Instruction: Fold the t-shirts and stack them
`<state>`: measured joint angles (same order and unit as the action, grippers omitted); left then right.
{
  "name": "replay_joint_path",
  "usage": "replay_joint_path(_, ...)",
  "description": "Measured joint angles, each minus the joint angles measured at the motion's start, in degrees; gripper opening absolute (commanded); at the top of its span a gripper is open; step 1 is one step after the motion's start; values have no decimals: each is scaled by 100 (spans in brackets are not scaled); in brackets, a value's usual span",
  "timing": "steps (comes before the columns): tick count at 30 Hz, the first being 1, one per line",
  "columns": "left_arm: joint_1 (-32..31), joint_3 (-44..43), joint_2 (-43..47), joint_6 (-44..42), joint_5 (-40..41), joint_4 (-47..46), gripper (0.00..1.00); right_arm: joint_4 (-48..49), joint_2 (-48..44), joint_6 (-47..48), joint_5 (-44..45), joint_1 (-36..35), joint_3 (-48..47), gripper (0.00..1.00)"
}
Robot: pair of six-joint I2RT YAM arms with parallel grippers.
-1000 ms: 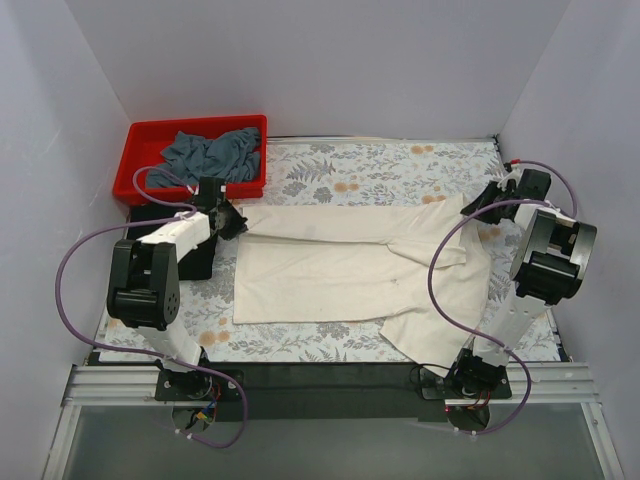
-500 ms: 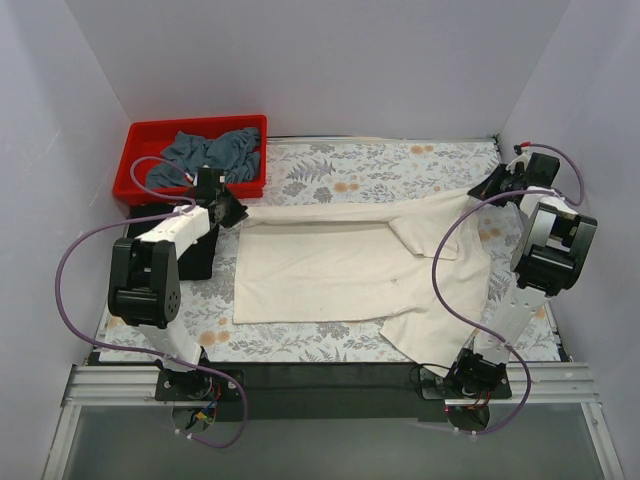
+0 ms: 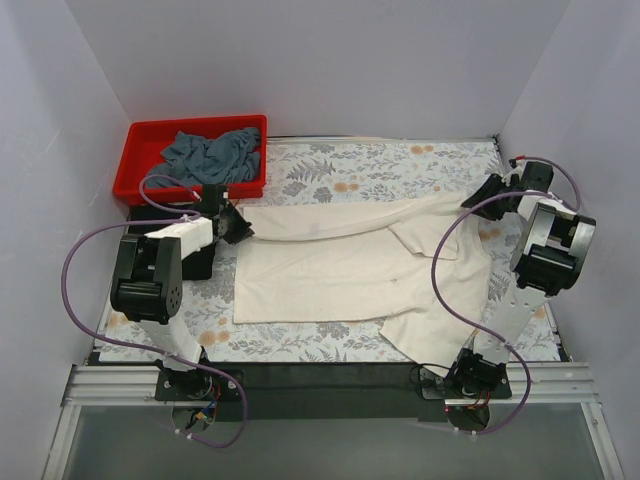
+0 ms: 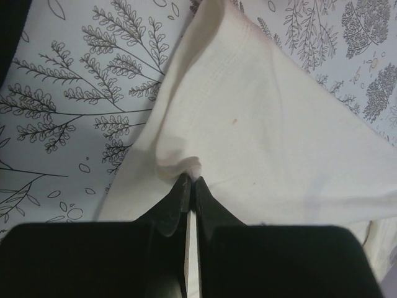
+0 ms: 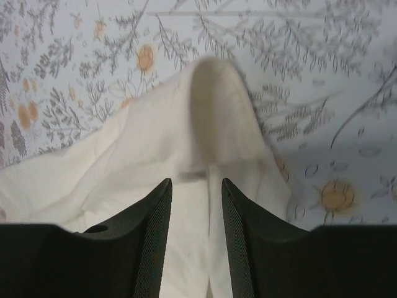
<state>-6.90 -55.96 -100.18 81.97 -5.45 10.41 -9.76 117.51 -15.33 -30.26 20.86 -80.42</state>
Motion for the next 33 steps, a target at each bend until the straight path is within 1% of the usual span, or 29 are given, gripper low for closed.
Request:
replay_joint_path(6,-9,-7,2,-39,-52,-52,0,-579,-1084,-68,468,-133,1082,38)
replay_joint_path(9,-9,-44,2,-85,-55,-17,0,-754,-1519,-79,595,-236,1475,38)
replay_joint_path(18,-9,-179,2,-175,-83,-4,0,-1032,-1648,-74,931,-439,2116,38)
replay_joint_path(20,-9,-186,2,-190,-98,-2,0,-1088,-1641,-66,962,-439,2140,36)
replay_joint_path(21,-9,-186,2,-195,-103,-2,0,-1086,-1637,-55,960,-439,2140,34)
replay_joint_path(22,-9,-186,2,-205,-107,2,0,-1086,-1637,-50,957,-439,2140,26)
replay_joint_path(24,-9,-186,2,-212,-114,7,0,-1086,-1631,-7,955,-439,2140,16)
replay_joint_path(25,-9,-190,2,-219,-116,11,0,-1091,-1626,-22,953,-439,2140,7)
replay_joint_path(26,-9,-201,2,-229,-114,31,0,-1095,-1628,2,955,-442,2138,3)
replay_joint_path(29,-9,-330,2,-269,-107,170,0,-1231,-1631,15,981,-442,2041,1)
replay_joint_path(33,-9,-713,2,-354,-70,385,0,-1545,-1770,26,1145,-446,1703,1)
